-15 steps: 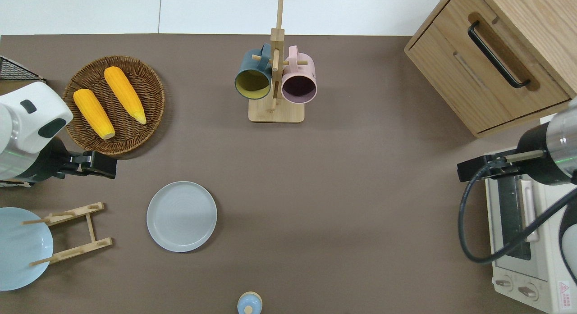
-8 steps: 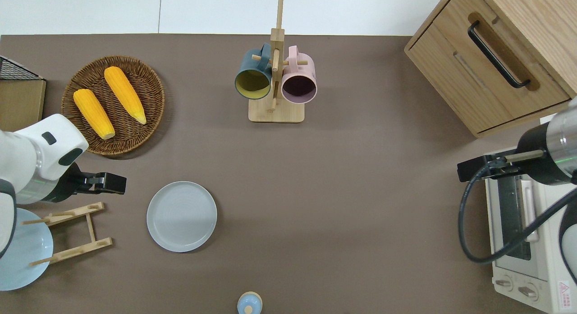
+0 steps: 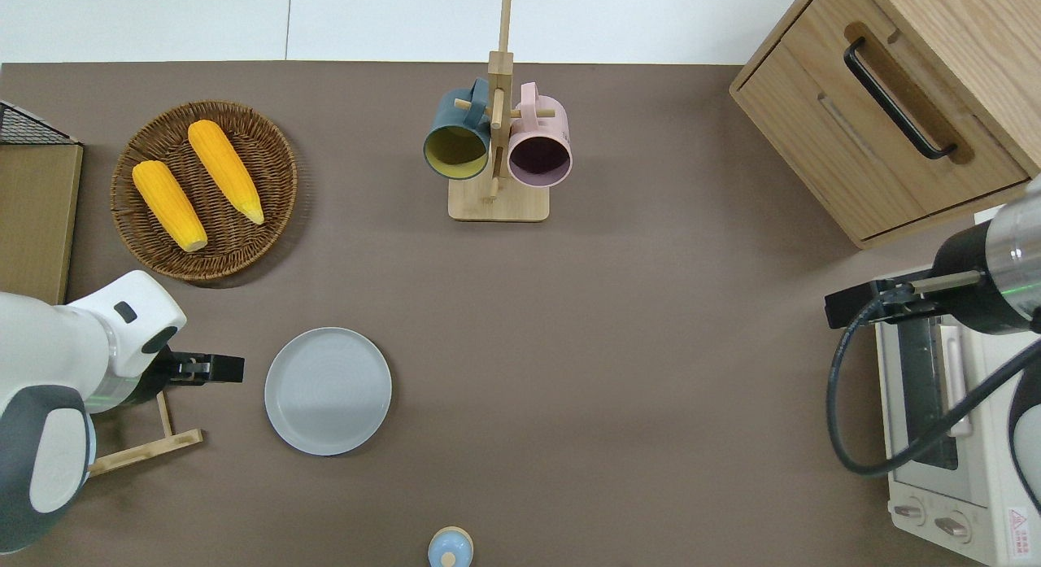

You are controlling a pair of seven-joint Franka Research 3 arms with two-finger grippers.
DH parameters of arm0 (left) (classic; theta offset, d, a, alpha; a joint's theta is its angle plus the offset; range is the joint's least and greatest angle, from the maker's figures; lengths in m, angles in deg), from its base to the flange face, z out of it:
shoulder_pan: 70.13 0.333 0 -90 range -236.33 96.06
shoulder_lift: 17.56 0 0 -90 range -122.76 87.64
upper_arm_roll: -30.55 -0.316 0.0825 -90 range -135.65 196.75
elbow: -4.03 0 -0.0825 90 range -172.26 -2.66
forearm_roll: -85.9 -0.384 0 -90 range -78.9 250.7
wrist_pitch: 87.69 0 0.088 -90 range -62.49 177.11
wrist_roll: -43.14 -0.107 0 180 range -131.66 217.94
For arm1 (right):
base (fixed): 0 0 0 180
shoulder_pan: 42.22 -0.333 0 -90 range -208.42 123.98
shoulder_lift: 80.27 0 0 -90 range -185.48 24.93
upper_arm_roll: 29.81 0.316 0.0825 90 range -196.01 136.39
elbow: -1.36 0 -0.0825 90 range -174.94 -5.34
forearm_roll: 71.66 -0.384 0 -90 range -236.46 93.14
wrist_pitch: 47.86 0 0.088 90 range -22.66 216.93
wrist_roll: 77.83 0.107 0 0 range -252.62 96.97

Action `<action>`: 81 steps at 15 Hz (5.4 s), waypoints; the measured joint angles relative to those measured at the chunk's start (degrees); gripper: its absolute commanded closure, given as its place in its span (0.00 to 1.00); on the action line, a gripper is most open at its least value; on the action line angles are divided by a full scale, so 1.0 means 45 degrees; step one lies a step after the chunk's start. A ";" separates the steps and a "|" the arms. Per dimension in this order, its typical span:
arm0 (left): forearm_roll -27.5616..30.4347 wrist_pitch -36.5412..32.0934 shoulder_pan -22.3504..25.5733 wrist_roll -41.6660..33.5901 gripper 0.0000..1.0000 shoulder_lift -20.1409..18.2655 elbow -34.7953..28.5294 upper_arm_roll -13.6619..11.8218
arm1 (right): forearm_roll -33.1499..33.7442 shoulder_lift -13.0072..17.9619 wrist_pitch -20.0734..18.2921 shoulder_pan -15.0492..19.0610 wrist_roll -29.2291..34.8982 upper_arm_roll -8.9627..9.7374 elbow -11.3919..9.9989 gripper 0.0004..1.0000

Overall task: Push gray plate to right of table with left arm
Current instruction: 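Lower the left gripper against the gray plate's edge nearest the robot, then push the gray plate with the left gripper across the table toward the toaster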

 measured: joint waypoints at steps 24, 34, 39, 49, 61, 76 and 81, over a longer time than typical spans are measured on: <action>0.0491 0.6928 -0.0127 -0.0046 0.24 0.0921 -0.4821 0.0304 | 0.0000 0.0000 0.0000 0.0000 0.0000 0.0000 0.0000 0.02; 0.0557 0.6984 -0.0219 0.0063 1.00 0.1044 -0.4804 0.0306 | 0.0000 0.0000 0.0000 0.0000 0.0000 0.0000 0.0000 0.02; 0.0581 0.7004 -0.0223 0.0100 1.00 0.1040 -0.4807 0.0304 | 0.0000 0.0000 0.0000 0.0000 0.0000 0.0000 0.0000 0.02; 0.0944 0.7345 -0.3003 0.3043 1.00 0.1731 -0.4132 0.0346 | 0.0000 0.0000 0.0000 0.0000 0.0000 0.0000 0.0000 0.02; 0.1655 0.7427 -0.6751 0.7870 1.00 0.4088 -0.1332 0.0868 | 0.0000 0.0000 0.0000 0.0000 0.0000 0.0000 0.0000 0.02; 0.1656 0.7318 -0.7345 1.1359 1.00 0.6462 0.1672 0.2862 | 0.0000 0.0000 0.0000 0.0000 0.0000 0.0000 0.0000 0.02; 0.1656 0.7062 -0.7651 1.1874 0.65 0.6892 0.2322 0.2876 | 0.0000 0.0000 0.0000 0.0000 0.0000 0.0000 0.0000 0.02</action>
